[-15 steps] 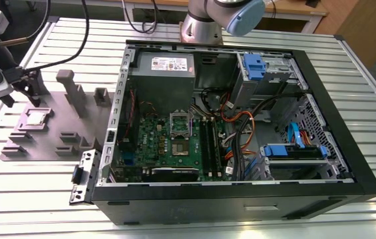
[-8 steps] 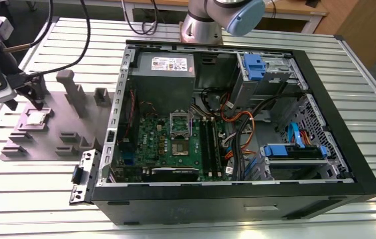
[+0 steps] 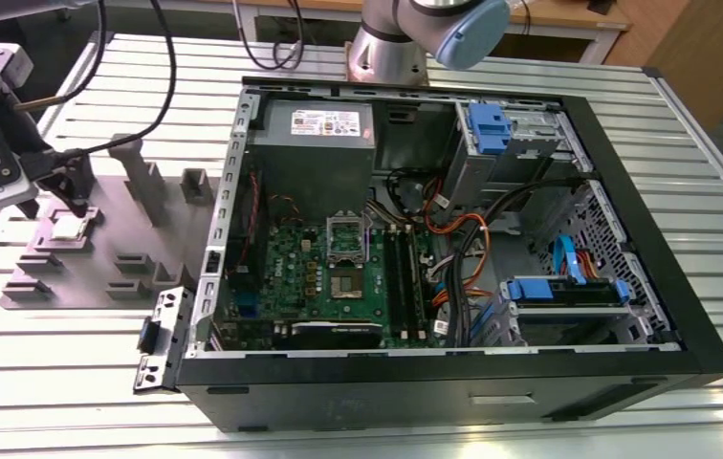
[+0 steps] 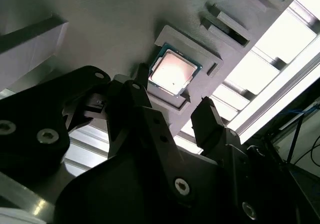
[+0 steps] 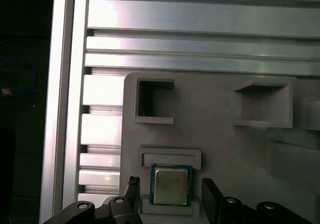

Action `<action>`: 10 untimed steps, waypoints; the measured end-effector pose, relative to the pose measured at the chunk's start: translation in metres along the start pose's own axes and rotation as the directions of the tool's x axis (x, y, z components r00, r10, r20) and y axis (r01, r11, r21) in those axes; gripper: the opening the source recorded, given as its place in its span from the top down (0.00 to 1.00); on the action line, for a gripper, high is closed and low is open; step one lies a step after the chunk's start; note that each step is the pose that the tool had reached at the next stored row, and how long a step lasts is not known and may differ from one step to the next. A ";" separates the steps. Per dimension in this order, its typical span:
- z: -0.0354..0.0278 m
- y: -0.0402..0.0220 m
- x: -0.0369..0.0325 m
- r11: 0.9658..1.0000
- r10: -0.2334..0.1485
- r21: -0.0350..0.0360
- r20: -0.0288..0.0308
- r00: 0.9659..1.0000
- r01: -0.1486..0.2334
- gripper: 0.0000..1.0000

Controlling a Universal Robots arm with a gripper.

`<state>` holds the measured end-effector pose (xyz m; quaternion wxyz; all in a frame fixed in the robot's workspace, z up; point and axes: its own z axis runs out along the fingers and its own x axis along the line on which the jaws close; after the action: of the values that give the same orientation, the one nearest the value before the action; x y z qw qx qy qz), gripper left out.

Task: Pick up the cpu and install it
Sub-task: 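Pick up the cpu and move it towards the insertion slot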

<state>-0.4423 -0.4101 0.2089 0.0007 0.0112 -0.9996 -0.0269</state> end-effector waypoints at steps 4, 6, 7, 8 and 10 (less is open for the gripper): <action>0.0042 -0.0002 0.0000 1.000 0.011 0.000 0.001 1.000 -0.011 0.39; 0.0047 -0.0003 0.0001 1.000 0.013 0.000 0.000 1.000 -0.013 0.39; 0.0047 -0.0003 0.0000 1.000 0.013 0.000 0.000 1.000 -0.013 0.39; 0.0047 -0.0003 0.0000 1.000 0.013 0.000 0.001 1.000 -0.013 0.39; 0.0047 -0.0003 0.0000 1.000 0.013 0.000 0.001 1.000 -0.013 0.39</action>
<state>-0.4423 -0.4101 0.2041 0.0006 0.0048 -0.9996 -0.0268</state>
